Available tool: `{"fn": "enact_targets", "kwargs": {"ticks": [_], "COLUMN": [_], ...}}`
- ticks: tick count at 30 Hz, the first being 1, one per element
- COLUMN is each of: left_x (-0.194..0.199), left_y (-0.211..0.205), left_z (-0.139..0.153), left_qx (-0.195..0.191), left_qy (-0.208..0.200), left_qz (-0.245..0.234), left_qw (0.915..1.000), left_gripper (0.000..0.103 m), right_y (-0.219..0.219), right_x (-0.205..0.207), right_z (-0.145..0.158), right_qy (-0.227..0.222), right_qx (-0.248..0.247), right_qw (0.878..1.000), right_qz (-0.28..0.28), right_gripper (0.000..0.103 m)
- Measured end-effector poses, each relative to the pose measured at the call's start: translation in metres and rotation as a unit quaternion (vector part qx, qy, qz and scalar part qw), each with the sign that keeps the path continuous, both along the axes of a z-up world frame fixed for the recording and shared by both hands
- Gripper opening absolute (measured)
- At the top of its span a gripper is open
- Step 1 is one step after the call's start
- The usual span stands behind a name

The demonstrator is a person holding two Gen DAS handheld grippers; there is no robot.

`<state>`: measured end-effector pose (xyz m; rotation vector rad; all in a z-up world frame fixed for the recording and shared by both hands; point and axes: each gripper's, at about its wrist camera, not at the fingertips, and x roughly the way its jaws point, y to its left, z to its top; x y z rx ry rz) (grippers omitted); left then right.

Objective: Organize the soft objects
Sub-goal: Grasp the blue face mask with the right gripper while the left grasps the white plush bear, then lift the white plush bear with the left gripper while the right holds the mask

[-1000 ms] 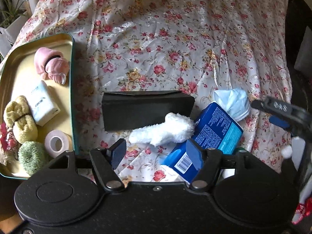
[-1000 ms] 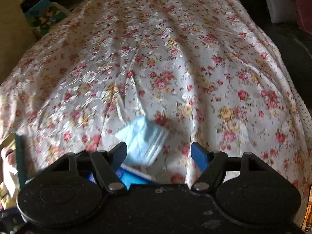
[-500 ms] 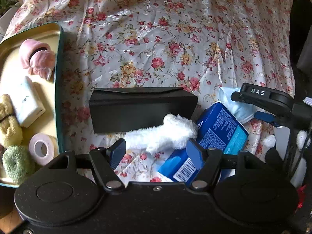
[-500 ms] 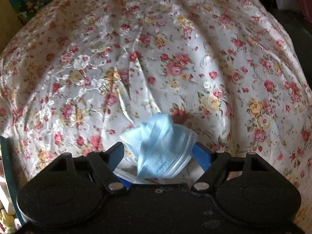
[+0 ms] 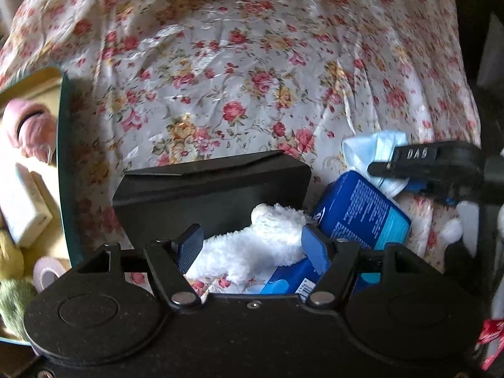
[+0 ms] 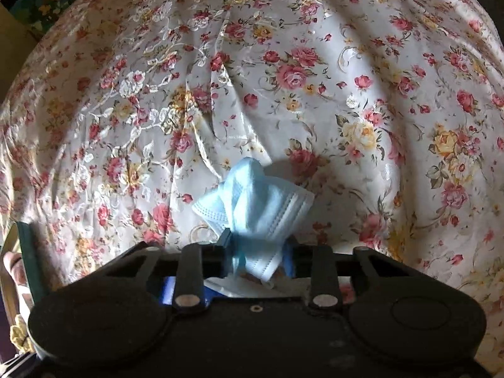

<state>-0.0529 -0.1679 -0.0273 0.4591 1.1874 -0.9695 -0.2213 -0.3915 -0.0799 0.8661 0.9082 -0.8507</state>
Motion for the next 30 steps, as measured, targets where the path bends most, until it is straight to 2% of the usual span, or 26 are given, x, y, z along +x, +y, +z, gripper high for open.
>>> {"fn": "enact_targets", "kwargs": {"ticks": [6, 9, 11, 14, 17, 20, 22, 25, 30], "left_x": [-0.010, -0.014, -0.017, -0.020, -0.026, -0.026, -0.021, -0.016, -0.021], "left_y": [0.001, 0.001, 0.002, 0.002, -0.002, -0.005, -0.007, -0.006, 0.010], "left_z": [0.001, -0.008, -0.018, -0.023, -0.027, -0.035, -0.039, -0.038, -0.026], "left_qx": [0.008, 0.038, 0.053, 0.054, 0.058, 0.063, 0.064, 0.062, 0.060], "left_qy": [-0.044, -0.079, -0.103, -0.101, -0.115, -0.097, -0.074, -0.059, -0.077], "left_qz": [-0.070, -0.099, -0.115, -0.122, -0.139, -0.145, -0.135, -0.118, -0.091], "left_qw": [0.9965, 0.9912, 0.9866, 0.9859, 0.9819, 0.9826, 0.9860, 0.9894, 0.9910], "left_gripper": [0.066, 0.065, 0.069, 0.069, 0.068, 0.062, 0.045, 0.039, 0.032], "right_y": [-0.003, -0.003, -0.001, 0.001, 0.001, -0.001, -0.002, -0.003, -0.003], "right_x": [-0.013, -0.014, -0.013, -0.012, -0.012, -0.013, -0.014, -0.015, -0.017], "right_z": [0.006, 0.005, 0.006, 0.006, 0.006, 0.003, 0.002, 0.001, 0.001], "right_qy": [-0.010, -0.019, -0.023, -0.028, -0.031, -0.032, -0.033, -0.036, -0.039], "right_qx": [-0.016, -0.010, -0.009, -0.007, -0.005, -0.001, 0.001, 0.002, -0.002], "right_qw": [1.000, 1.000, 1.000, 1.000, 1.000, 0.999, 0.999, 0.999, 0.999], "right_qz": [-0.012, -0.011, -0.004, 0.002, 0.003, 0.001, -0.001, -0.004, -0.004], "right_gripper": [0.031, 0.031, 0.031, 0.031, 0.031, 0.031, 0.031, 0.031, 0.031]}}
